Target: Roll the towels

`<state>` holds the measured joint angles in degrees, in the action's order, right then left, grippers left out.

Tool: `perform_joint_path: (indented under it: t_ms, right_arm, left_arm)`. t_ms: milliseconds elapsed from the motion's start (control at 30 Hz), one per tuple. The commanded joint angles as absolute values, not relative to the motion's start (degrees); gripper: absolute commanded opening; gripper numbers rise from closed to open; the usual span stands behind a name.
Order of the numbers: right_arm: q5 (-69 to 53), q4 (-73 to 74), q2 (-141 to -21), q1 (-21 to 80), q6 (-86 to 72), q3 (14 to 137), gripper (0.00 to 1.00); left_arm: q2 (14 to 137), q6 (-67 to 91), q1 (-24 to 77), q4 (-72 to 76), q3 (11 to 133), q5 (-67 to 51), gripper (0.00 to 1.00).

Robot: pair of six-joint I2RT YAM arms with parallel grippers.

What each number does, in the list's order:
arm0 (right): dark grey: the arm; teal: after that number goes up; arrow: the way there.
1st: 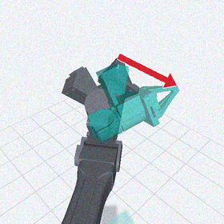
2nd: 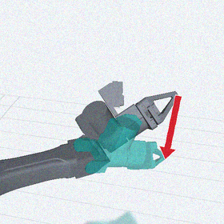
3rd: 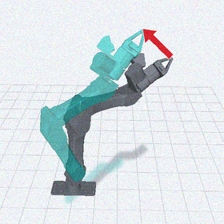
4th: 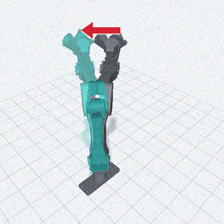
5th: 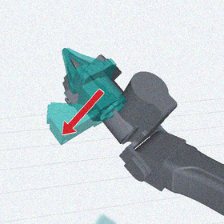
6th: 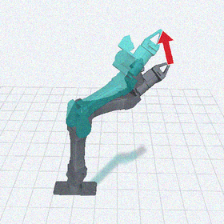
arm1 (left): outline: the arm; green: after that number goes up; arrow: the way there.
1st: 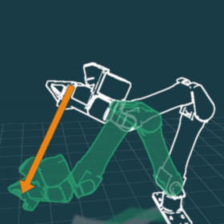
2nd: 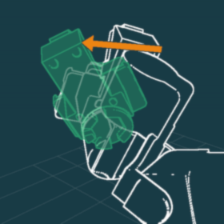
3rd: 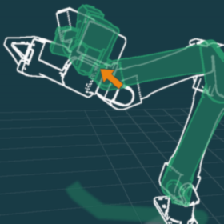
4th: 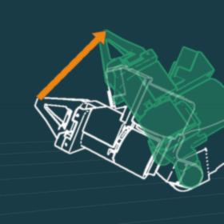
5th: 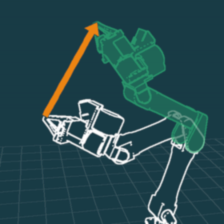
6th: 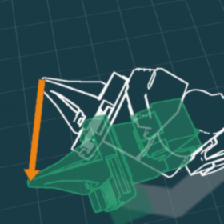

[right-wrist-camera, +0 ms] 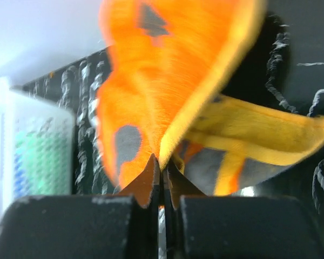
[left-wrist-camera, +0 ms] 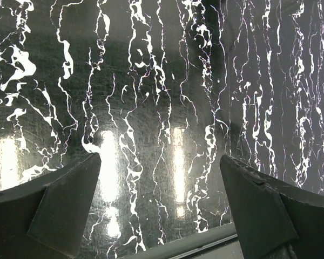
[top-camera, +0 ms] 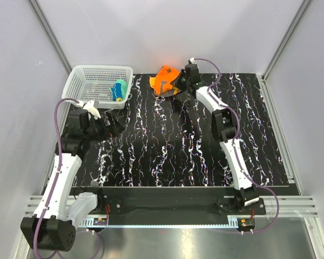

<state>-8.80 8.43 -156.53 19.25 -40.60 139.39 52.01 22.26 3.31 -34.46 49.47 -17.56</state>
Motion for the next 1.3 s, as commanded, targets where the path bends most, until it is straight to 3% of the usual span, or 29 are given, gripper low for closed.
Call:
perform_joint_path:
  t_ms: [0, 233, 300, 400, 467, 500, 567, 633, 800, 933, 1100, 1267]
  right_arm:
    - [-12.81, 10.52, -139.59, 20.04, -34.38, 140.78, 0.0]
    - [-20.3, 44.44, -123.95, 24.69, -15.76, 149.43, 0.0]
    - [-24.06, 50.17, -116.92, 27.15, -14.51, 137.55, 0.0]
    - [-20.07, 56.33, -110.58, 33.81, -10.48, 118.48, 0.02]
    - [-16.1, 55.73, -107.33, 38.39, -9.5, 108.68, 0.17]
    - [-15.91, 54.42, -106.27, 42.41, -10.01, 100.11, 0.46]
    - [-15.74, 47.75, -101.97, 44.64, -12.9, 92.5, 0.76]
    - [-14.94, 43.35, -98.37, 45.09, -18.61, 83.87, 0.86]
    - [-1.46, 41.39, -85.98, 45.09, -26.61, 79.19, 0.89]
    - [10.36, 40.79, -75.17, 42.56, -34.44, 72.35, 0.98]
    - [9.31, 41.83, -64.44, 31.22, -42.25, 57.61, 0.97]
    - [17.64, 46.49, -50.99, 28.04, -48.24, 50.72, 0.96]
  left_arm:
    - [50.54, 21.27, 3.6, -32.96, 50.09, -16.26, 0.98]
    - [51.33, 21.35, 3.96, -35.24, 56.24, -15.03, 0.98]
    - [51.24, 22.23, 4.04, -35.16, 57.48, -15.03, 0.98]
    - [51.24, 24.34, 4.13, -34.11, 57.04, -16.34, 0.98]
    - [51.24, 25.66, 4.31, -33.31, 56.43, -16.87, 0.98]
    - [51.33, 26.01, 4.48, -33.31, 55.82, -16.79, 0.98]
    - [51.33, 26.72, 4.75, -33.22, 55.29, -15.91, 0.98]
    - [51.59, 27.16, 4.83, -33.22, 54.93, -14.95, 0.98]
    - [52.47, 28.04, 5.36, -32.96, 54.58, -14.33, 0.98]
    - [54.22, 25.76, 9.04, -30.5, 54.67, -14.07, 0.94]
    - [62.11, 22.68, 26.34, -30.32, 58.52, -7.04, 0.94]
    - [73.81, 21.97, 44.36, -32.78, 64.41, 6.67, 0.9]
